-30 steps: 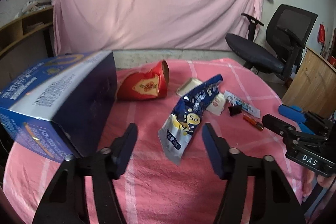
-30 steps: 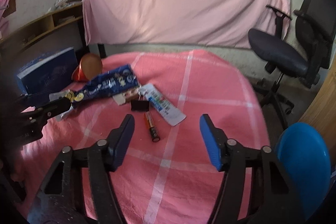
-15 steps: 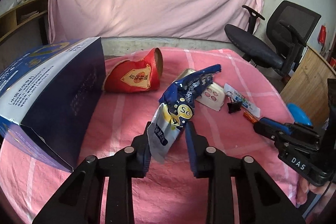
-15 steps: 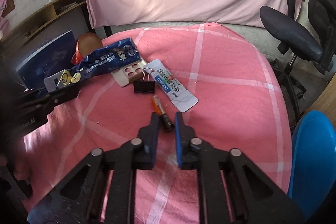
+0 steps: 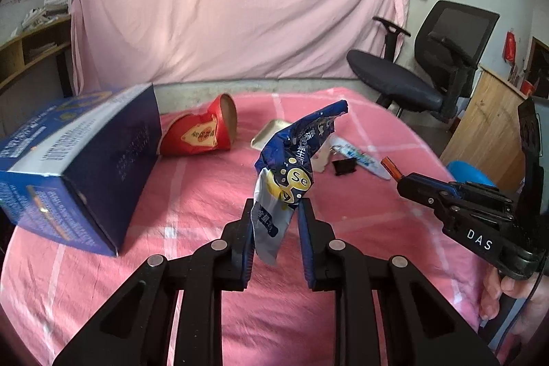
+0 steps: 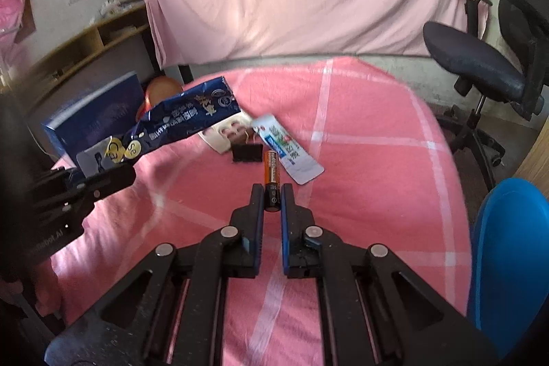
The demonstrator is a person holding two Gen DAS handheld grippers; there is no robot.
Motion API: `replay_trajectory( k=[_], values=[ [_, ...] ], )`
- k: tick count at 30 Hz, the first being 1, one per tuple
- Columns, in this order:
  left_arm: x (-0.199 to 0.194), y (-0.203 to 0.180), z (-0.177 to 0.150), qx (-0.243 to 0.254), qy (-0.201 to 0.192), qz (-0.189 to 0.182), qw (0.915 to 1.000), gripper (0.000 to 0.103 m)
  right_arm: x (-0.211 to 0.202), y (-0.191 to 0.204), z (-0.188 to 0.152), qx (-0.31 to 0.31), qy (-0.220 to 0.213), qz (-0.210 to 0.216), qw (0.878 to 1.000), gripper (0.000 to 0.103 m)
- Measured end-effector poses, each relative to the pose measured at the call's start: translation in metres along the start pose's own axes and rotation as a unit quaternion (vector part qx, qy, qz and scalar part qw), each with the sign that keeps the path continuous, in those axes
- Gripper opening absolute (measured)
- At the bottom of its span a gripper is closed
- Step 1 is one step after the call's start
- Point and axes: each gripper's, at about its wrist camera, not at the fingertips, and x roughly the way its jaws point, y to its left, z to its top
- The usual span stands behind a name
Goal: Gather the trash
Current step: 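Carry the wrapper and battery over the blue basin and open both tools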
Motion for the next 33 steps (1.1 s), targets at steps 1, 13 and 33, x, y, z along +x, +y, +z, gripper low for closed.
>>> replay_trajectory(
  k=[1,13,33],
  values=[
    [-0.004,-0.002,0.000,0.001,-0.008,0.001,1.0000,0.019,-0.006,0.000,-0.001,0.000,-0.013,0.002,1.000,0.023],
    [-0.053,-0.071,0.027,0.042,-0.130,-0.019,0.9904,0.019,-0.100,-0.018,-0.002,0.023,-0.230,-0.042,0.972,0.023],
    [-0.012,-0.242,0.037,0.132,-0.118,-0.142,0.9739,0.019,-0.187,-0.125,-0.057,0.139,-0.274,-0.196,0.931,0.023]
  ],
)
